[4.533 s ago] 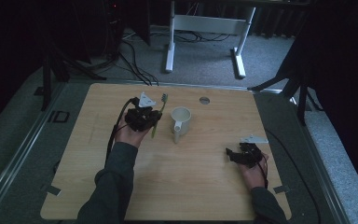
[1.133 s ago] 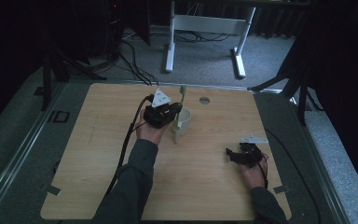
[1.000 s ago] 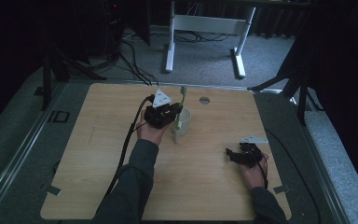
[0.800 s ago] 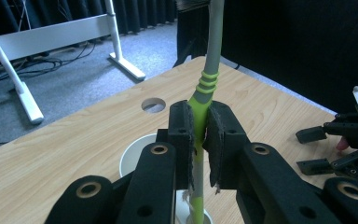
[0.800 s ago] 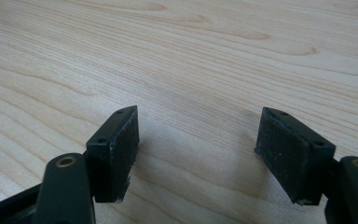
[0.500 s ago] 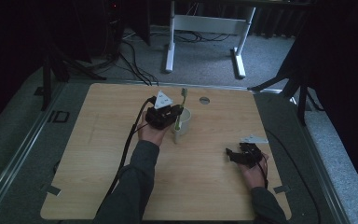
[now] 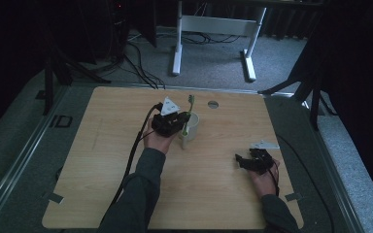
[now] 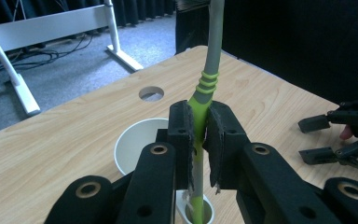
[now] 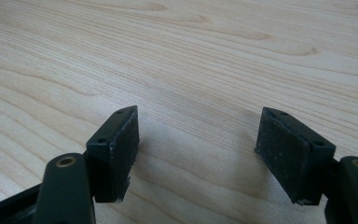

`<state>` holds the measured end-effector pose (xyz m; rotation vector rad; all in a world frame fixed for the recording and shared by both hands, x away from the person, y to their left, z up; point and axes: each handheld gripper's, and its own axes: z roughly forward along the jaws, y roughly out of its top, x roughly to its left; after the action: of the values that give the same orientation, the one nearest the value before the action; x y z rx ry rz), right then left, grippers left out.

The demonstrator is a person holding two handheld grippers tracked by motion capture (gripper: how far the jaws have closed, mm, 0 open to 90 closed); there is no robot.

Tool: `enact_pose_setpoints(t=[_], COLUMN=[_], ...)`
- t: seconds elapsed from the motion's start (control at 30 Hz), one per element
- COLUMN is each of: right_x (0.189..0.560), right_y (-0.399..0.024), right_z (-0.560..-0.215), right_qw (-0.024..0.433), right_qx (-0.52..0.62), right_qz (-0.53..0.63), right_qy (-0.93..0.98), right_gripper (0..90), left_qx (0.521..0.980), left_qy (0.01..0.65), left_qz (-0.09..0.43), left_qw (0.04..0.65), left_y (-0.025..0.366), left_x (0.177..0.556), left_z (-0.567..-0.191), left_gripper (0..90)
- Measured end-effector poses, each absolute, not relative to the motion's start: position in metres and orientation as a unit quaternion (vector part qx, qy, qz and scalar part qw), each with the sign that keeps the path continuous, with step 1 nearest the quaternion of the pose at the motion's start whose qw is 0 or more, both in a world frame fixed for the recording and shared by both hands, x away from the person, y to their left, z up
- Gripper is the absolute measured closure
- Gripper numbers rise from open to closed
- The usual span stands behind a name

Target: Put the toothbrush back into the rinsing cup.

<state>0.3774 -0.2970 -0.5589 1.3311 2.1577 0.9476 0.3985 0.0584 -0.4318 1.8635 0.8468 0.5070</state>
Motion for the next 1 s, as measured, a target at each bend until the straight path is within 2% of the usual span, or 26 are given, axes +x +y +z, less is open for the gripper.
enact_pose_setpoints(t=[0.77,0.8,0.9,1.0], right_x=[0.377,0.377,0.377,0.377], right_y=[-0.297,-0.297,-0.297,-0.297], right_z=[-0.559,-0.559,-0.559,-0.559], right_qw=[0.216,0.216,0.216,0.216], right_qx=[0.48,0.48,0.48,0.48], right_qz=[0.342,0.342,0.342,0.342], right_qy=[0.778,0.778,0.779,0.779], right_gripper=[29.5,29.5,29.5,29.5], left_qx=[0.781,0.783,0.784,0.785], left_qy=[0.354,0.351,0.357,0.358], left_qz=[0.199,0.188,0.192,0.187], left_qw=[0.474,0.479,0.47,0.47], left_y=[0.062,0.064,0.068,0.072], left_x=[0.394,0.394,0.392,0.39], left_z=[-0.449,-0.45,-0.455,-0.457], left_gripper=[79.9,77.8,58.1,49.2])
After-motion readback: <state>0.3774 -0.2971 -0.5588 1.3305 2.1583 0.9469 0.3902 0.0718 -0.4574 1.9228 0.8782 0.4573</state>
